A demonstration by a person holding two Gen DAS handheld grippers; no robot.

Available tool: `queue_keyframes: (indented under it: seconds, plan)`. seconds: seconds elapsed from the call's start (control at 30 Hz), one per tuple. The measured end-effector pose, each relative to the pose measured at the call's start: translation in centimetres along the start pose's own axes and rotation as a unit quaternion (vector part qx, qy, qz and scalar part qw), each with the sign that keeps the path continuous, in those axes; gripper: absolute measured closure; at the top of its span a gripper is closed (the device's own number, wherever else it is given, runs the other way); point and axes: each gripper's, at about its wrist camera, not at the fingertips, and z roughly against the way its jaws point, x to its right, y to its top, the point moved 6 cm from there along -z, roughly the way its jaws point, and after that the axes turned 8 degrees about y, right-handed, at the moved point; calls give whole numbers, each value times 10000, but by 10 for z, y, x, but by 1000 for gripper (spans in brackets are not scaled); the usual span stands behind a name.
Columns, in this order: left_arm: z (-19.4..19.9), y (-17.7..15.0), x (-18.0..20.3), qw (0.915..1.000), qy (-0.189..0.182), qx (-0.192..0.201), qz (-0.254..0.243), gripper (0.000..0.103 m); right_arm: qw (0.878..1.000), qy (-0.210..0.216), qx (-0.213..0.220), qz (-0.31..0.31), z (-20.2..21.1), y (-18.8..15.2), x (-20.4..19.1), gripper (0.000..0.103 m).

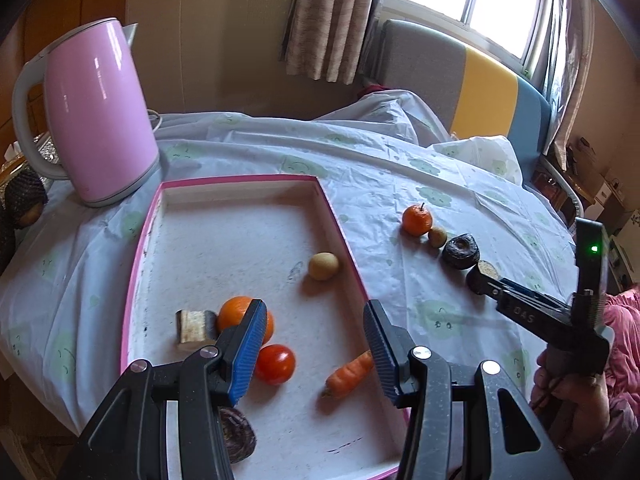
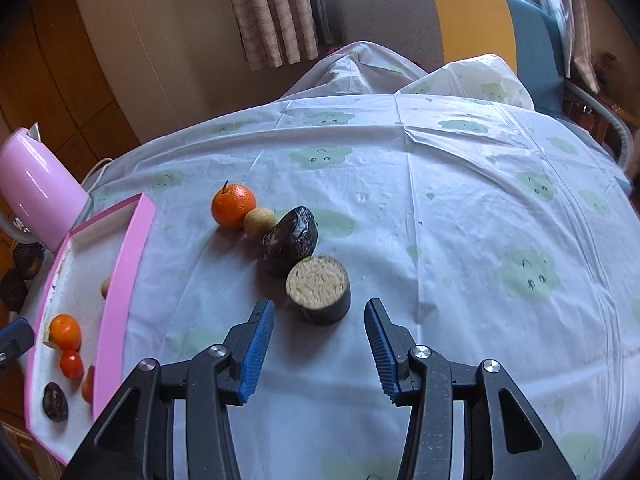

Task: Organize fruits
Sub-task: 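Grasp the cut root slice with the right gripper while the left gripper moves to a dark beet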

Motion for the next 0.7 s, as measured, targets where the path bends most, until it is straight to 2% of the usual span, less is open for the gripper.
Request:
queue_keyframes:
  seconds: [0.17, 0.2, 0.23, 0.4, 0.57, 0.7]
  plan:
    - [-8, 5, 13, 9999, -105, -70, -75, 52, 9999, -51, -113, 106, -14, 4, 1, 56]
    - [-9, 6, 17, 9998, -122, -84, -95, 52, 9999, -44, -123, 111, -16, 4, 1, 65]
    - [-11, 6, 20, 9998, -136, -90, -113, 52, 9998, -22, -150, 133, -17, 4, 0, 67]
    - [-19, 11, 36, 9996, -192, -138, -178, 52, 9996, -150, -72, 239, -15, 2, 2, 67]
    - [-28, 18, 61, 9992, -235, -144, -282, 52, 9981, -561, 54, 264, -10, 5, 11, 67]
    - [-37, 21, 85, 9983, -379, -255, -348, 52, 9972, -713, 107, 176, -11, 13, 21, 67]
